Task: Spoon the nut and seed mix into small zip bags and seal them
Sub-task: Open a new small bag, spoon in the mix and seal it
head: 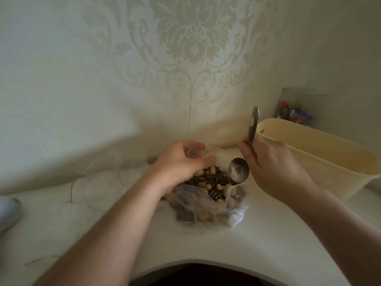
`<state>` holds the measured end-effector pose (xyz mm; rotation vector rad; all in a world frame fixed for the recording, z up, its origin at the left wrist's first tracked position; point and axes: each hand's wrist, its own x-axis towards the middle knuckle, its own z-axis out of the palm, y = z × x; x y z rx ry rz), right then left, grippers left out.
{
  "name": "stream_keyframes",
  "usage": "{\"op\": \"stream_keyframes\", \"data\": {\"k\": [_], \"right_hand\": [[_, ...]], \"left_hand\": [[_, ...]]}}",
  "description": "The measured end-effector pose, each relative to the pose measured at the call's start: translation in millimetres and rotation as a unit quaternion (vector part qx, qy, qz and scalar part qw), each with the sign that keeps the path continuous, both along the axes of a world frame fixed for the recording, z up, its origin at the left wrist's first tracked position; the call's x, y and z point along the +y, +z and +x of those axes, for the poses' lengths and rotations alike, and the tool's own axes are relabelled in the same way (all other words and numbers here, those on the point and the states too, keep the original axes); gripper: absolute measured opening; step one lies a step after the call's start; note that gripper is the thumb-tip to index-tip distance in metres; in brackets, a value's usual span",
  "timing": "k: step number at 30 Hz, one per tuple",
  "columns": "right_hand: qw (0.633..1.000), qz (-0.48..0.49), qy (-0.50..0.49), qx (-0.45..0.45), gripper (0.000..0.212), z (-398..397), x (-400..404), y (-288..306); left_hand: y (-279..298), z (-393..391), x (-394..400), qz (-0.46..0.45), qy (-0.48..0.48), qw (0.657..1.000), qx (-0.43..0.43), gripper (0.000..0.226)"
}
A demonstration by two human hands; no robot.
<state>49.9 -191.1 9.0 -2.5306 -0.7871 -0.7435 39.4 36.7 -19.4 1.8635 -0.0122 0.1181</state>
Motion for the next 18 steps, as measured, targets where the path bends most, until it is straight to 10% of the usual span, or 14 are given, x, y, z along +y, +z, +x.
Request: {"op": "stream_keyframes", "data": {"k": [18], "right_hand": [[0.999,0.034,0.027,0.025,0.024,-12,-12,13]], "left_hand": [[2,-4,14,0.212,-0.047,0.976,0.022,0.032]]}}
